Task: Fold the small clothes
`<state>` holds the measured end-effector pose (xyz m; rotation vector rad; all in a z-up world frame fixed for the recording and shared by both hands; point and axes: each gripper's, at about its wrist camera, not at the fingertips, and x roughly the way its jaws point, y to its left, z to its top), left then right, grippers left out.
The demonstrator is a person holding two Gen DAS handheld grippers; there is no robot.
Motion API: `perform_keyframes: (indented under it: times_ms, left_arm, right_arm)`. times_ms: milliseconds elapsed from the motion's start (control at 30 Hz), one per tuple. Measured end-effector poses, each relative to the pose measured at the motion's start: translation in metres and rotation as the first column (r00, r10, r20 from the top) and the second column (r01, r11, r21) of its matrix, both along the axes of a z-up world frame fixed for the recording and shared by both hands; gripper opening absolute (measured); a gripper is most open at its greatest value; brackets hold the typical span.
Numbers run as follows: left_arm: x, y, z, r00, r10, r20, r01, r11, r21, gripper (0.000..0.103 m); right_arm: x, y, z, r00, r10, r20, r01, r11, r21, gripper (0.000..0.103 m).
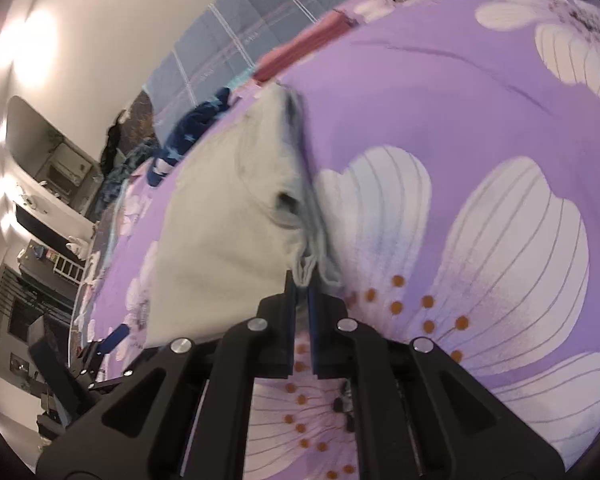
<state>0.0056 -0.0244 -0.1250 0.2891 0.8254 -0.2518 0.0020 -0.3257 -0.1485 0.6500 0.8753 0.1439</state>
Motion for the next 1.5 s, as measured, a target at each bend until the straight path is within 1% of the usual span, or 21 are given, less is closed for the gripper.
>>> perform_keyframes:
  times_ms: [100, 167, 233, 333, 433, 500, 567, 600, 733, 767, 833, 867, 933, 1067, 1167, 1233, 1267, 1333, 1367, 1433, 1500]
  left_arm:
    - [-0.006, 0.003, 0.0, 1.0, -0.025, -0.017, 0.025, 1.0, 0.003, 0.09]
    - [-0.012, 0.007, 0.002, 0.998, -0.056, -0.034, 0.055, 0.998, -0.011, 0.09]
    - [-0.02, 0.013, 0.012, 0.993, -0.108, -0.05, 0.104, 0.991, -0.082, 0.086]
    - [-0.023, 0.015, 0.034, 0.984, -0.177, -0.017, 0.17, 0.963, -0.208, 0.066]
    - [-0.012, 0.002, 0.046, 0.975, -0.218, 0.046, 0.222, 0.93, -0.293, 0.051]
    - [0.0, -0.011, 0.034, 0.976, -0.219, 0.016, 0.214, 0.933, -0.288, 0.045]
    - [0.016, -0.021, 0.002, 0.976, -0.203, -0.078, 0.18, 0.956, -0.233, 0.042]
    - [0.018, -0.021, -0.008, 0.975, -0.203, -0.087, 0.177, 0.955, -0.238, 0.043]
    - [0.019, -0.013, -0.002, 0.973, -0.205, -0.103, 0.168, 0.943, -0.287, 0.042]
    - [0.019, -0.012, -0.001, 0.973, -0.206, -0.106, 0.167, 0.94, -0.299, 0.042]
    - [0.019, -0.005, 0.006, 0.966, -0.241, -0.097, 0.189, 0.907, -0.377, 0.042]
    - [0.02, 0.001, 0.014, 0.965, -0.254, -0.072, 0.2, 0.882, -0.427, 0.042]
    - [0.027, 0.007, 0.027, 0.971, -0.237, -0.027, 0.199, 0.866, -0.458, 0.043]
    - [0.067, 0.005, 0.036, 0.989, -0.144, 0.035, 0.147, 0.909, -0.39, 0.045]
    - [0.09, -0.002, 0.024, 0.993, -0.12, 0.002, 0.113, 0.928, -0.356, 0.045]
    - [0.098, -0.008, 0.008, 0.995, -0.094, -0.032, 0.08, 0.95, -0.301, 0.052]
    - [0.104, -0.01, -0.007, 0.995, -0.072, -0.07, 0.052, 0.965, -0.259, 0.065]
    - [0.11, 0.0, -0.01, 0.993, -0.06, -0.104, 0.025, 0.951, -0.307, 0.068]
    - [0.112, 0.005, -0.009, 0.992, -0.06, -0.111, 0.019, 0.943, -0.333, 0.069]
    - [0.111, 0.009, -0.01, 0.992, -0.06, -0.111, 0.018, 0.939, -0.344, 0.069]
    - [0.111, 0.008, -0.009, 0.992, -0.061, -0.112, 0.02, 0.941, -0.337, 0.069]
  right_arm:
    - [-0.003, -0.007, -0.005, 1.0, 0.008, -0.022, -0.008, 1.0, 0.03, 0.005]
    - [-0.009, -0.01, 0.001, 1.0, 0.007, -0.029, -0.006, 1.0, 0.029, 0.011]
    - [-0.014, -0.011, 0.011, 1.0, -0.01, -0.008, 0.009, 1.0, -0.007, 0.024]
    - [-0.01, 0.002, 0.033, 0.995, 0.057, 0.087, -0.05, 0.995, -0.082, 0.024]
    - [0.005, 0.033, 0.047, 0.961, 0.212, 0.178, -0.189, 0.972, -0.141, 0.023]
    - [0.017, 0.045, 0.04, 0.965, 0.223, 0.138, -0.19, 0.958, -0.217, 0.023]
    - [0.031, 0.048, 0.017, 0.989, 0.147, 0.01, -0.135, 0.933, -0.332, 0.02]
    - [0.033, 0.045, 0.008, 0.993, 0.12, -0.01, -0.116, 0.927, -0.357, 0.0]
    - [0.024, 0.05, 0.011, 0.991, 0.132, 0.017, -0.112, 0.897, -0.427, 0.0]
    - [0.023, 0.051, 0.016, 0.99, 0.138, 0.014, -0.119, 0.896, -0.428, 0.003]
    - [0.025, 0.046, 0.027, 0.987, 0.162, 0.025, -0.142, 0.919, -0.367, 0.027]
    - [0.026, 0.044, 0.036, 0.981, 0.183, 0.059, -0.153, 0.93, -0.335, 0.031]
    - [0.035, 0.04, 0.058, 0.97, 0.212, 0.117, -0.156, 0.917, -0.367, 0.034]
    - [0.075, 0.039, 0.076, 0.951, 0.26, 0.169, -0.165, 0.886, -0.432, 0.034]
    - [0.117, 0.034, 0.069, 0.928, 0.334, 0.164, -0.27, 0.908, -0.32, 0.019]
    - [0.138, 0.031, 0.057, 0.924, 0.353, 0.145, -0.303, 0.909, -0.285, 0.017]
    - [0.15, 0.031, 0.047, 0.931, 0.348, 0.114, -0.296, 0.898, -0.325, 0.016]
    - [0.171, 0.027, 0.026, 0.965, 0.26, 0.027, -0.216, 0.85, -0.481, 0.012]
    - [0.178, 0.017, 0.013, 0.977, 0.214, 0.008, -0.182, 0.846, -0.502, 0.012]
    - [0.178, -0.002, 0.01, 0.981, 0.193, 0.023, -0.169, 0.905, -0.391, 0.012]
    - [0.174, -0.013, 0.023, 0.988, 0.148, 0.042, -0.122, 0.919, -0.376, 0.014]
